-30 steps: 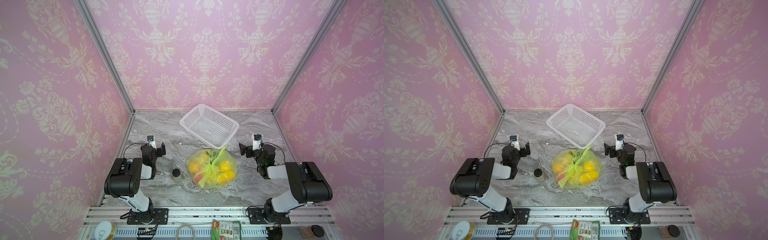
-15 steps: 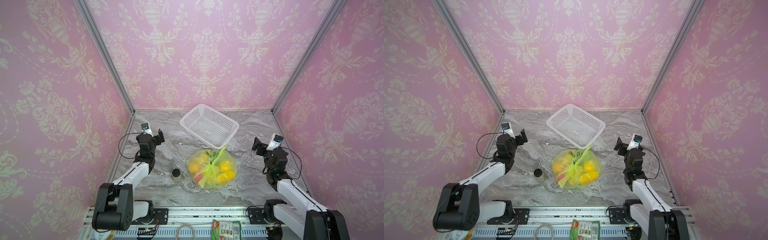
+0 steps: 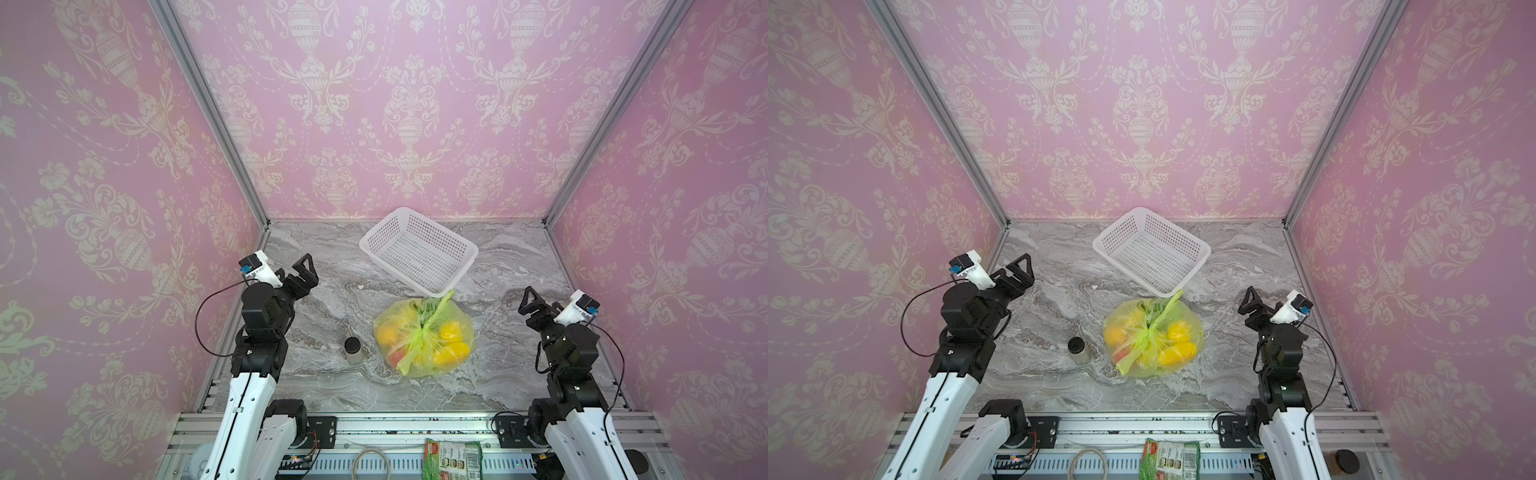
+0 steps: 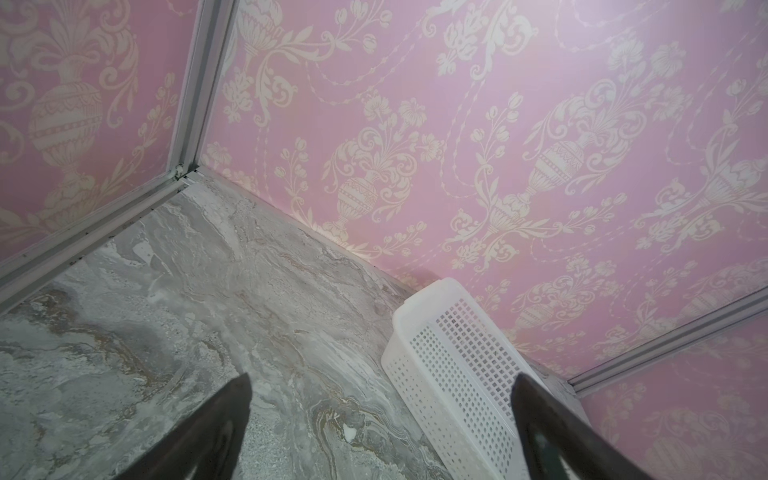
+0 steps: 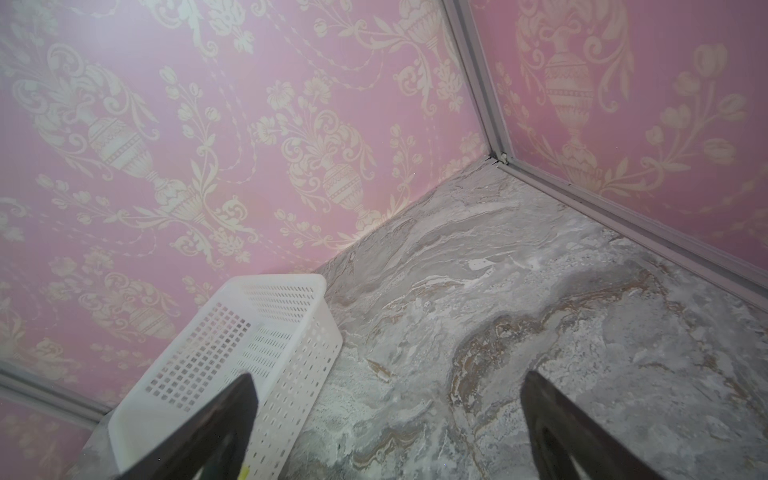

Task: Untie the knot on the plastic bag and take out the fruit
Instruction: 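Move both grippers toward the knotted top of the yellow bag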

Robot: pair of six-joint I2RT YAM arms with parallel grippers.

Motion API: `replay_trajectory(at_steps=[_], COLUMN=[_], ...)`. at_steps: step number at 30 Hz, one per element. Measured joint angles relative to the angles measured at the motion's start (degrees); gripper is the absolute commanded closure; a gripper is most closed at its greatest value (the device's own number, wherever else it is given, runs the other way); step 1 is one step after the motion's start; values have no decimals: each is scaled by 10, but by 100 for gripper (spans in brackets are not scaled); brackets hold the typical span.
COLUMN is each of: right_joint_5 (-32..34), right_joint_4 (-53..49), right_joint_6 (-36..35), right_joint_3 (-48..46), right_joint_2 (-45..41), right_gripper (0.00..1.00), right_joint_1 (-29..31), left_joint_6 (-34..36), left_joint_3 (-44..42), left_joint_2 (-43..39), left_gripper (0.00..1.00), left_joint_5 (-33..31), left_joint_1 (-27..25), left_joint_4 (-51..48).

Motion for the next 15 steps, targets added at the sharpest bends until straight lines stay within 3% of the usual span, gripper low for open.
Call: replay_trajectory(at_steps=[3, 7, 11, 15], right_joint_5=[-50, -88, -66, -21], right_joint_4=[-61, -136, -210, -271], right_joint_6=[9, 19, 7, -7], right_joint_3=[104, 212, 236, 235], right_joint_2=[39, 96, 127, 146], right_gripper=[1, 15, 16, 17], right_joint_1=[27, 114, 252, 341], left_joint_6=[-26, -32, -19, 10], left_joint_3=[-39, -59, -59, -53], left_joint_2=[8, 24, 24, 51], left_gripper=[1, 1, 1, 7], left_joint_5=[3, 48, 67, 75], left_joint_1=[0, -8, -54, -107], left_joint_4=[-5, -6, 19, 41])
